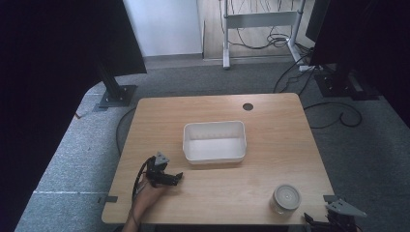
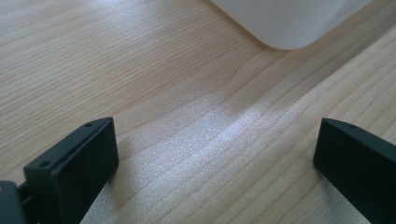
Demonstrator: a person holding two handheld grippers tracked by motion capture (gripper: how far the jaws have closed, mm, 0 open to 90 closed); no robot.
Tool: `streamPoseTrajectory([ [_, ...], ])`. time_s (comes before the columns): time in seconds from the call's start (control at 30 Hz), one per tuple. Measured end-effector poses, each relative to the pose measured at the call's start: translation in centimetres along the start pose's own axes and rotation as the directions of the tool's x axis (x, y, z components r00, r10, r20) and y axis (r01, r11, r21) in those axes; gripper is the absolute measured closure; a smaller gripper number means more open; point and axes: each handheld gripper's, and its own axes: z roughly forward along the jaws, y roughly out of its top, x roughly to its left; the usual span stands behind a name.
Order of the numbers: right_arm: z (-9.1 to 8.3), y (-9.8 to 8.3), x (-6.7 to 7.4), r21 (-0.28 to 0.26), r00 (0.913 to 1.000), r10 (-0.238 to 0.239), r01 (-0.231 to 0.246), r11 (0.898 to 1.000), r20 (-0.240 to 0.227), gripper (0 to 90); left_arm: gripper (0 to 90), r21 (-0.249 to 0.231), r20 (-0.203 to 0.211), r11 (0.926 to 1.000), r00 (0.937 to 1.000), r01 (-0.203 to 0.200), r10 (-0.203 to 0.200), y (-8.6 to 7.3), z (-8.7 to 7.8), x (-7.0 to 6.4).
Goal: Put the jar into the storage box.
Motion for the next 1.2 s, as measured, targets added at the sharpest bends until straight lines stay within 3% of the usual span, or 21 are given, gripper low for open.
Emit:
streamPoseTrajectory([
  [0.77, -0.1, 0.1, 0.1, 0.012, 1.0000, 0.005, -0.005, 1.000, 0.005, 1.4, 0.0, 0.000, 0.000, 1.0000, 1.0000, 0.000, 0.000, 0.0, 0.0, 0.0],
  [0.9, -0.3, 0.1, 0.1, 0.011, 0.9996, 0.024, -0.024, 1.000, -0.017, 1.4, 0.0, 0.000, 0.000, 1.0000, 1.0000, 0.000, 0.000, 0.0, 0.0, 0.0],
  [1.2, -1.4, 0.3, 0.5, 0.000, 0.9986, -0.013, 0.013, 1.000, -0.051, 1.3, 0.0, 0.000, -0.001, 1.0000, 1.0000, 0.001, -0.001, 0.0, 0.0, 0.0],
])
